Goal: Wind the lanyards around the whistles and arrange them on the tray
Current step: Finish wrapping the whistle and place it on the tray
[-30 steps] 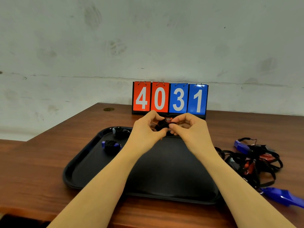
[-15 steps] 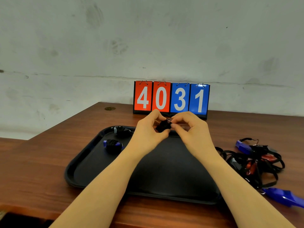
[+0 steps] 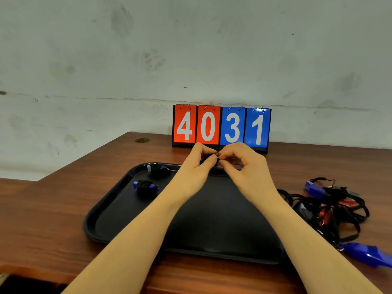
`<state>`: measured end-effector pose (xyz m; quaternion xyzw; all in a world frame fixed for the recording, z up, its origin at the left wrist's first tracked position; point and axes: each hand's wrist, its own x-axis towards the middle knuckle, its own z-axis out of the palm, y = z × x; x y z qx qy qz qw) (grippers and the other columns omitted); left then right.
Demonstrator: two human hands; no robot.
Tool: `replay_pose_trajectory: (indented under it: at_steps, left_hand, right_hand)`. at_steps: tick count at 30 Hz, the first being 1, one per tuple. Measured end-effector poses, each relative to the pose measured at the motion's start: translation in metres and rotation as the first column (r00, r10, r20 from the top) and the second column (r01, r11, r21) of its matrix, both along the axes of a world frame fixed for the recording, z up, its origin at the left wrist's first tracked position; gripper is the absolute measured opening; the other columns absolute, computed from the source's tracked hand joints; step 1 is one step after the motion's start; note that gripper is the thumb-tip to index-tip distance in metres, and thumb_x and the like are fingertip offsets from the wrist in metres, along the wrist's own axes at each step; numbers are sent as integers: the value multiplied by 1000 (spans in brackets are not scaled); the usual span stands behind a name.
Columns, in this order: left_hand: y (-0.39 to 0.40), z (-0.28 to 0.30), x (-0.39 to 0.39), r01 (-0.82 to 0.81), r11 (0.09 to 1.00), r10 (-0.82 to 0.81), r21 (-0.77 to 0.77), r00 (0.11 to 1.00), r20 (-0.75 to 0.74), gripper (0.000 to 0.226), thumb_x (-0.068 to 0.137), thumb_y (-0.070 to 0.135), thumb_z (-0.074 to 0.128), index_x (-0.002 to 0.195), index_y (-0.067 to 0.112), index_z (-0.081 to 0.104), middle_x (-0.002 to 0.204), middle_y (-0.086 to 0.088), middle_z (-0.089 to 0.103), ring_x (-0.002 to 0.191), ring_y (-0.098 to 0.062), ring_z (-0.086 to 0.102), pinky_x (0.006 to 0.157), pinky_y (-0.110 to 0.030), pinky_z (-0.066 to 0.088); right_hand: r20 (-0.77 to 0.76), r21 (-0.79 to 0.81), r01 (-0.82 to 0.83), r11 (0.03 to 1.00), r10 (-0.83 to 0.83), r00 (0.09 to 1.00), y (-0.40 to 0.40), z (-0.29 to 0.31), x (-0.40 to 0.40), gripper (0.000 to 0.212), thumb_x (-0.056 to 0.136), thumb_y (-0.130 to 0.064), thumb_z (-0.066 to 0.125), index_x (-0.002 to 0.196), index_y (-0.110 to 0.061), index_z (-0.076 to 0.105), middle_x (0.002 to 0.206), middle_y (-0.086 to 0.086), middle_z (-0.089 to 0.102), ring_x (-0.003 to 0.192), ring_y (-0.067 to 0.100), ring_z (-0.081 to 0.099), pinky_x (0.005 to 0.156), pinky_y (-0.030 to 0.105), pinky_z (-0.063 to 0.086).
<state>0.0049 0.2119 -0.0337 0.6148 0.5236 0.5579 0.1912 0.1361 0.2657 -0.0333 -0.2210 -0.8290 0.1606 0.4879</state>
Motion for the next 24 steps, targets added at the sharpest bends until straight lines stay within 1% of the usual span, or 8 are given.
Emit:
replay_pose_trajectory:
  at_steps: [2, 4, 7, 10, 15, 18, 21, 24]
  left_hand:
    - [0, 1, 0, -16, 1000, 16, 4, 1000, -3, 15, 95, 12, 45, 94, 27, 47, 92, 13, 56, 84, 7, 55, 73, -5, 45]
    - [0, 2, 0, -22, 1000, 22, -7, 1000, 8, 18, 94, 11, 46, 92, 28, 47, 91, 13, 56, 83, 6, 55, 71, -3, 44]
    - [1, 2, 0, -32, 999, 34, -37, 999, 38, 17, 92, 9, 49, 91, 26, 48, 90, 11, 56, 84, 2, 54, 70, -11, 44]
    - [2, 1, 0, -44, 998, 48, -54, 995, 91, 14, 90, 8, 53, 90, 22, 52, 90, 7, 59, 85, -3, 55, 75, -16, 42]
    - [4, 1, -1, -62, 997, 67, -43, 987, 145, 12, 88, 7, 56, 88, 19, 56, 91, 3, 62, 90, -9, 58, 81, -20, 45]
    - [4, 1, -1, -64, 998, 67, -24, 990, 127, 10, 88, 8, 57, 88, 18, 57, 91, 2, 63, 91, -10, 60, 81, -19, 46]
    - [4, 1, -1, -69, 998, 69, 1, 995, 68, 8, 88, 9, 56, 90, 16, 57, 92, 2, 64, 91, -8, 60, 79, -17, 46]
    - [3, -1, -2, -83, 996, 84, 34, 996, -32, 9, 89, 10, 55, 90, 19, 56, 91, 9, 61, 92, -2, 58, 76, -9, 44]
  right_hand:
    - [10, 6, 1, 1000, -1, 1000, 0, 0, -1, 12, 82, -2, 64, 91, -9, 64, 92, -4, 61, 89, 6, 60, 83, 11, 47]
    - [18, 10, 4, 1000, -5, 1000, 0, 0, -1, 12, 82, -1, 64, 90, -9, 64, 92, -4, 61, 89, 5, 59, 82, 8, 45]
    - [32, 17, 3, 1000, -3, 999, -1, 0, -1, 12, 82, -2, 64, 91, -9, 65, 93, -3, 61, 90, 4, 59, 83, 9, 45]
    - [54, 44, 7, 999, -10, 998, -1, -1, -2, 10, 81, -3, 65, 90, -8, 66, 92, -3, 62, 89, 5, 59, 84, 11, 47]
    - [48, 20, 1, 1000, -2, 999, 0, 0, -2, 10, 81, -4, 65, 89, -10, 66, 91, -4, 61, 89, 5, 59, 83, 10, 46]
    - [30, -22, -1, 1000, 1, 1000, -1, -1, -2, 10, 81, -5, 66, 89, -11, 65, 90, -5, 62, 89, 5, 59, 82, 9, 46]
    - [-13, -121, -5, 993, 3, 1000, -1, -1, -2, 15, 80, -8, 67, 92, -16, 62, 89, -10, 61, 88, 3, 60, 79, 8, 46]
    - [-20, -181, -9, 983, 5, 1000, 0, -1, -1, 17, 80, -9, 68, 92, -19, 62, 88, -11, 62, 87, 3, 60, 78, 10, 48]
